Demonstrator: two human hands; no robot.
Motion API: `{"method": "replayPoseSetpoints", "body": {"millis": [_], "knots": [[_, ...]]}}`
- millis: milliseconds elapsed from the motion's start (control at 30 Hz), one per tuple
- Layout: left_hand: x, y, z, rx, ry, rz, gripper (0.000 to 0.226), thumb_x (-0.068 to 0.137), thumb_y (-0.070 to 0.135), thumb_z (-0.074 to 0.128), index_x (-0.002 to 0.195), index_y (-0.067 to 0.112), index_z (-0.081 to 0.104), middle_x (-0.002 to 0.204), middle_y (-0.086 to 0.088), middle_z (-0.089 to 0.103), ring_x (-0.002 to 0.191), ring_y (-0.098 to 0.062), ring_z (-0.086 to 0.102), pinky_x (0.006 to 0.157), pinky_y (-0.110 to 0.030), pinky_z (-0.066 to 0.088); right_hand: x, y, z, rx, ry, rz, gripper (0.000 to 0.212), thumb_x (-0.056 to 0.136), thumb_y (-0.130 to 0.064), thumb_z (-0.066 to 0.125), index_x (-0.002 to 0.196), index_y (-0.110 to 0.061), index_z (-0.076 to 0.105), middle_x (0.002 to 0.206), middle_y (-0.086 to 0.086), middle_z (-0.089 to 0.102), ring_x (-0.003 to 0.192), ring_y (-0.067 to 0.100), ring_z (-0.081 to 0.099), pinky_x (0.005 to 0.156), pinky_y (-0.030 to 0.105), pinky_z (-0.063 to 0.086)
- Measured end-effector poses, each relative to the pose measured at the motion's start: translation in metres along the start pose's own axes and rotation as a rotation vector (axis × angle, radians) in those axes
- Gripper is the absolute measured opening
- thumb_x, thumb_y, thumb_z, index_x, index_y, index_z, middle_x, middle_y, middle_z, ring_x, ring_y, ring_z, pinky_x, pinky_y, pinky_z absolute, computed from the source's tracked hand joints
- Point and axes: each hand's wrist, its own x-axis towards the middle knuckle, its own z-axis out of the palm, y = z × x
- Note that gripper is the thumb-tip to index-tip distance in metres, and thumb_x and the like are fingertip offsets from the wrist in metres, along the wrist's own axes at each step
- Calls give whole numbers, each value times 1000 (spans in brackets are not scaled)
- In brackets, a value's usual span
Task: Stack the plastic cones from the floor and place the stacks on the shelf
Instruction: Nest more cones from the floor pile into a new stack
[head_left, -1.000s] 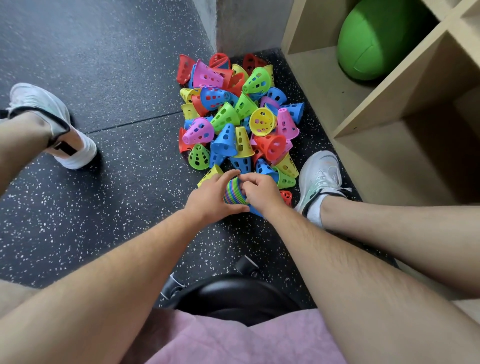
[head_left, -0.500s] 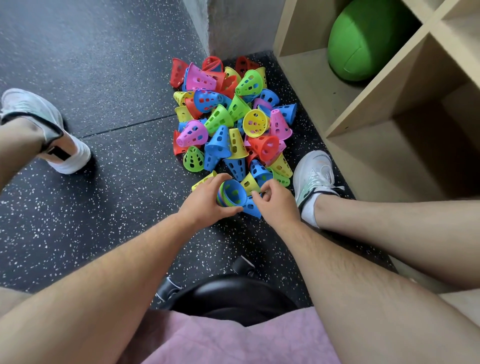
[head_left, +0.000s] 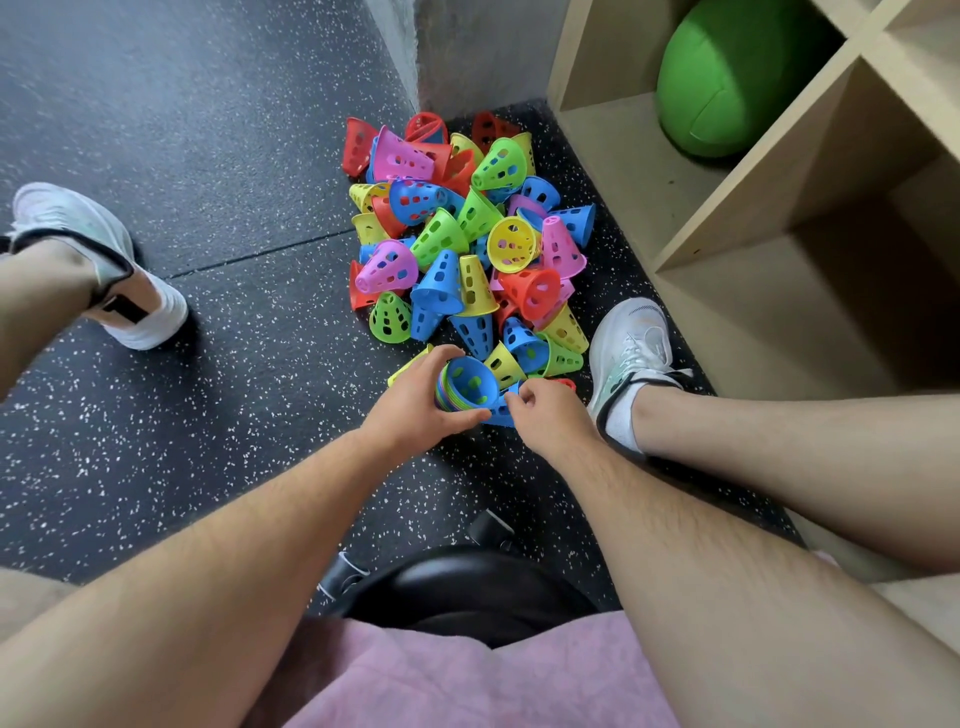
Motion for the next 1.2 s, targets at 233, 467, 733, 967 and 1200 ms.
{"method": "replayPoseSetpoints", "body": {"millis": [233, 467, 733, 967, 1200], "knots": [[3, -1, -1, -34, 40, -11, 79, 74, 45, 92, 140, 25, 53, 133, 13, 56, 121, -3, 51, 103, -25, 41, -1, -15, -13, 72, 293, -154, 29, 98, -35, 51, 73, -19, 49, 79, -4, 52, 71, 23, 52, 64, 36, 46], [8, -1, -3, -56, 56, -40, 82, 75, 45, 91, 143, 26, 50, 139, 9, 55, 128, -7, 52, 107, -29, 42, 6, -22, -19, 141, 595, -385, 35, 102, -39, 39, 104, -11, 61, 99, 10, 51, 82, 34, 56, 69, 41, 51], [8, 2, -4, -111, 47, -90, 87, 74, 49, 91, 146, 30, 44, 130, 17, 53, 108, -11, 66, 98, -32, 53, 4, -19, -3, 95, 306, -551, 25, 102, -31, 52, 117, -16, 66, 108, 6, 53, 101, 26, 53, 85, 45, 52], [8, 1, -2, -161, 56, -106, 89, 79, 45, 88, 152, 32, 39, 130, 13, 56, 106, -9, 67, 87, -18, 53, 0, -14, -8, 41, 136, -558, 28, 100, -33, 53, 124, -26, 66, 124, -3, 55, 120, 17, 46, 103, 34, 43], [8, -1, -4, -172, 69, -125, 84, 79, 48, 87, 150, 36, 45, 133, 18, 55, 112, -4, 64, 89, -20, 51, 0, -22, -9, 138, 137, -396, 37, 104, -30, 43, 137, -20, 53, 136, -3, 55, 121, 16, 53, 104, 36, 44]]}}
